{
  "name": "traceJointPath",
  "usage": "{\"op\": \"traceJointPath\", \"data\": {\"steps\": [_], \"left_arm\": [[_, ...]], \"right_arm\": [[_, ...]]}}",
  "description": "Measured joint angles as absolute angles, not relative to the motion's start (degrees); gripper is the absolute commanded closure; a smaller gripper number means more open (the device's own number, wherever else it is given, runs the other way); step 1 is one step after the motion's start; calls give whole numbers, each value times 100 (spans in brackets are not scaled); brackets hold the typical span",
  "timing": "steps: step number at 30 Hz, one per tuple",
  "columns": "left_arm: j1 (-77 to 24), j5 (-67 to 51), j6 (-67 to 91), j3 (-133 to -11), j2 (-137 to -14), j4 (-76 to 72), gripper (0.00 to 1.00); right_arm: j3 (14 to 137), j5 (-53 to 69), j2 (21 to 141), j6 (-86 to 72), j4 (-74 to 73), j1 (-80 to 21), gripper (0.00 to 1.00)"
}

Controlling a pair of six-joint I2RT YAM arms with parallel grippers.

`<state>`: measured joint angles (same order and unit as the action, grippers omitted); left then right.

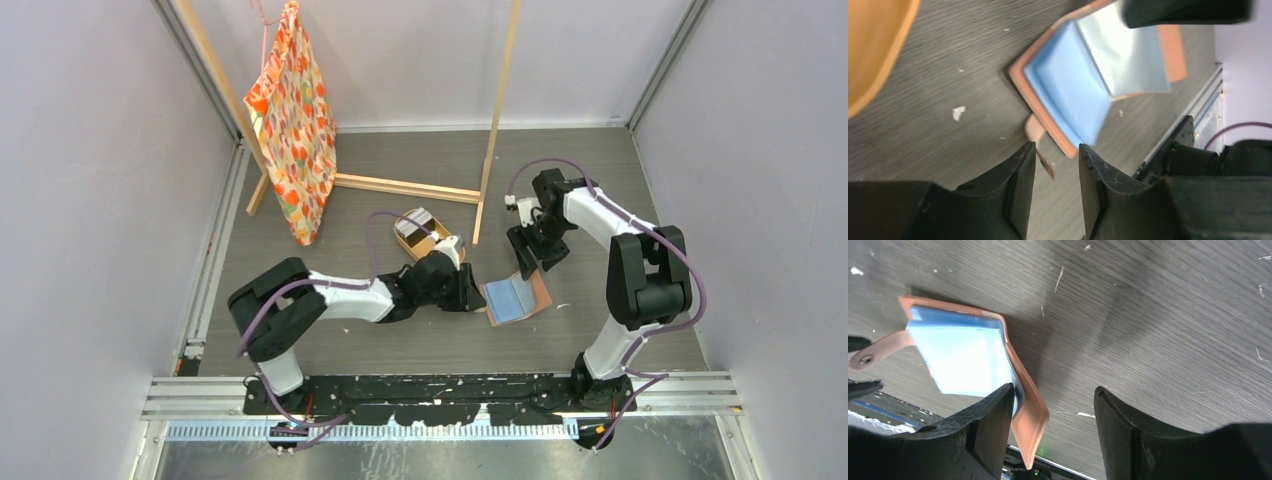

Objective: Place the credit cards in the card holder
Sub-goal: Open the card holder at the center of the board.

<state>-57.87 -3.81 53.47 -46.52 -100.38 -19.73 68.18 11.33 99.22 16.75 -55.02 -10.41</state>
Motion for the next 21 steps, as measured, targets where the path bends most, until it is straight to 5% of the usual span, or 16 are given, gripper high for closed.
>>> {"op": "traceJointPath", "data": {"steps": [9, 21], "left_arm": [[-6104, -331, 4884, -4696, -8899, -1949, 64], [-6112, -639, 4971, -5977, -10816, -2012, 79]], "right_arm": [[6818, 1614, 9371, 1916, -5579, -1026, 37], [6810, 1387, 9382, 1894, -5551, -1022, 51]]}}
